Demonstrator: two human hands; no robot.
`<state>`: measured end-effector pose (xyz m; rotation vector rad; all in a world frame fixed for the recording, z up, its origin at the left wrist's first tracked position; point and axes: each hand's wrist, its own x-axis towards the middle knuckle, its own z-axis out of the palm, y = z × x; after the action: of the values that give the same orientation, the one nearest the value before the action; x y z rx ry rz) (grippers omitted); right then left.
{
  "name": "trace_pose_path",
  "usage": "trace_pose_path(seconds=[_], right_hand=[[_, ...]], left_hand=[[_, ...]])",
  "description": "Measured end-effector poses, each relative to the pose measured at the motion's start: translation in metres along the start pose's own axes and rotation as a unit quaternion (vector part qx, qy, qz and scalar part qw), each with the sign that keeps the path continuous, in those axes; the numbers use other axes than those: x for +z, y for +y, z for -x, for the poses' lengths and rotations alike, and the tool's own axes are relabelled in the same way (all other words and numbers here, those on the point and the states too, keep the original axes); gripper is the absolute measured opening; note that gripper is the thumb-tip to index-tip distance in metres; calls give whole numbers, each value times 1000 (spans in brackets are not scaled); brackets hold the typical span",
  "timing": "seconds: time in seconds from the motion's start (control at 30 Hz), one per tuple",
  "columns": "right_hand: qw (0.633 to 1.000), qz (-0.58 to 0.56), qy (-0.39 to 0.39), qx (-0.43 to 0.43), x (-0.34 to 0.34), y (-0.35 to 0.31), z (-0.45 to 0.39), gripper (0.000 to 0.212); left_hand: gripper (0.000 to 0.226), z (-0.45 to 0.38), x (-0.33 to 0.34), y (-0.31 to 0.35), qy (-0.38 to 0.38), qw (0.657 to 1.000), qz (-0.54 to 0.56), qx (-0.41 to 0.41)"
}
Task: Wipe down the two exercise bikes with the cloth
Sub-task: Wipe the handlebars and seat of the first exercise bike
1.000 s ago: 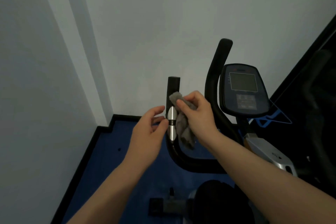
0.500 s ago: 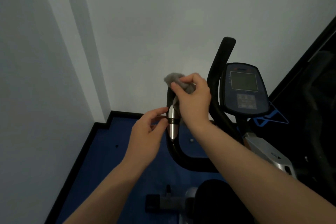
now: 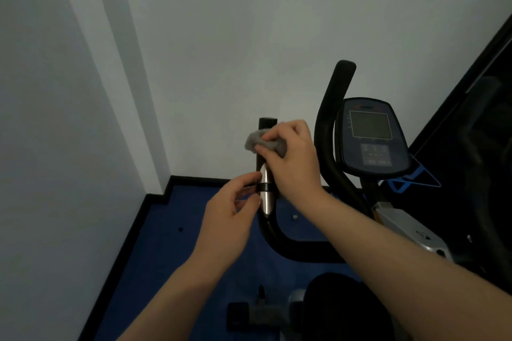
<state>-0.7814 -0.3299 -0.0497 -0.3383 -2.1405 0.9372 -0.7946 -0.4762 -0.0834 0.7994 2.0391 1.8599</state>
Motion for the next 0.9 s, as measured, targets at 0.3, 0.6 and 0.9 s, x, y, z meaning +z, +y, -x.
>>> trace_pose_path(seconds=[0.3,0.6,0.9], right_hand=[[994,-96,10,47,0,-8,-28,12],[798,410,-282,-340,-15,-19,-63,23],[752,432,-334,-370,-18,-27,-74,23]], left_hand=[[34,12,-1,-3,8,1000,14,-15],[28,22,-15,-3,58,998,34,4],[29,26,-28,-2,92,995,27,14]])
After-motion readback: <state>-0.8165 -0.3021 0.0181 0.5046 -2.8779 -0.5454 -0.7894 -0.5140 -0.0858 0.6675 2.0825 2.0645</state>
